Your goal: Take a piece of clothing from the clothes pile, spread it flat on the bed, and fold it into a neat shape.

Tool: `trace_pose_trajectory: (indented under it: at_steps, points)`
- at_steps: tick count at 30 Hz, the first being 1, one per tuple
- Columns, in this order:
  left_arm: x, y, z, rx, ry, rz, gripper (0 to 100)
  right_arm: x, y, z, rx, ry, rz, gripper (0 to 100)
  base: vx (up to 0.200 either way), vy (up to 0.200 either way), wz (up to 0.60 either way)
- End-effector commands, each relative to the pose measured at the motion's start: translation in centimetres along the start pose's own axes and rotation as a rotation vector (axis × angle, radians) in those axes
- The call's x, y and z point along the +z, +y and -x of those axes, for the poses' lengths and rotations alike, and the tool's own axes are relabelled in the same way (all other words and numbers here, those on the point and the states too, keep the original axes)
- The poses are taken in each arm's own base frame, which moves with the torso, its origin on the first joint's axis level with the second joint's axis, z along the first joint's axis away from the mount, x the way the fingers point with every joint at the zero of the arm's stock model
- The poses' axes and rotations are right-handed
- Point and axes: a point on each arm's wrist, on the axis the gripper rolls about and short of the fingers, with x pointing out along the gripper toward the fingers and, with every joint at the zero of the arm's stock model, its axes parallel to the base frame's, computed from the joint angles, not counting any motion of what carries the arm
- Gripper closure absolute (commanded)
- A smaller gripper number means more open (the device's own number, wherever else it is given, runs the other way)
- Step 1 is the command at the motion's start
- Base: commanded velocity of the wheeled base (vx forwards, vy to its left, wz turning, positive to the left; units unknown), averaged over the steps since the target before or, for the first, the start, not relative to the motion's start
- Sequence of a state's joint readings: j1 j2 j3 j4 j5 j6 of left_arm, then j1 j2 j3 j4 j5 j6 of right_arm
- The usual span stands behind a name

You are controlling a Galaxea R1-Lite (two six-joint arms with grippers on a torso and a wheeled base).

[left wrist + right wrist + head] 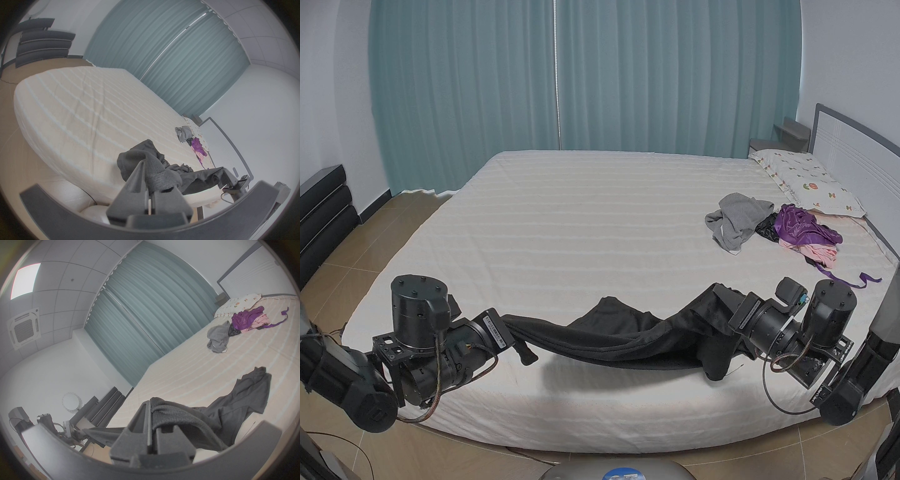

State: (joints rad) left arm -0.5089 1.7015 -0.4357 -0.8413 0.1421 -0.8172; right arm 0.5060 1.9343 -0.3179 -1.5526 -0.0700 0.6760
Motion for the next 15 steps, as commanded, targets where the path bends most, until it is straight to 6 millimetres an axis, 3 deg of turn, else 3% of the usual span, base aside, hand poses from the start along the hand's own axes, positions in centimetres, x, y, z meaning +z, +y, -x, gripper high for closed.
trace_pose_trajectory:
  at_steps: [1, 5, 7, 8, 15]
  points:
    - [0.8, -1.0, 2.5, -0.058, -0.037, -0.025, 100, 1.9, 2.0, 1.5, 0.080, -0.076, -0.004, 100, 0.000, 0.000, 0.00]
    - [2.0, -2.0, 5.1, -0.107, -0.072, -0.028, 100, 3.9, 3.7, 3.2, 0.154, -0.153, -0.004, 100, 0.000, 0.000, 0.00]
    - [2.0, -2.0, 5.1, -0.107, -0.072, -0.028, 100, 3.9, 3.7, 3.2, 0.154, -0.153, -0.004, 100, 0.000, 0.000, 0.00]
    - [2.7, -2.5, 6.7, -0.145, -0.105, -0.039, 100, 5.2, 4.6, 4.2, 0.191, -0.209, 0.023, 100, 0.000, 0.000, 0.00]
    - [4.6, -3.5, 7.5, -0.127, -0.222, -0.057, 100, 9.1, 6.9, 4.6, 0.233, -0.341, 0.113, 100, 0.000, 0.000, 0.00]
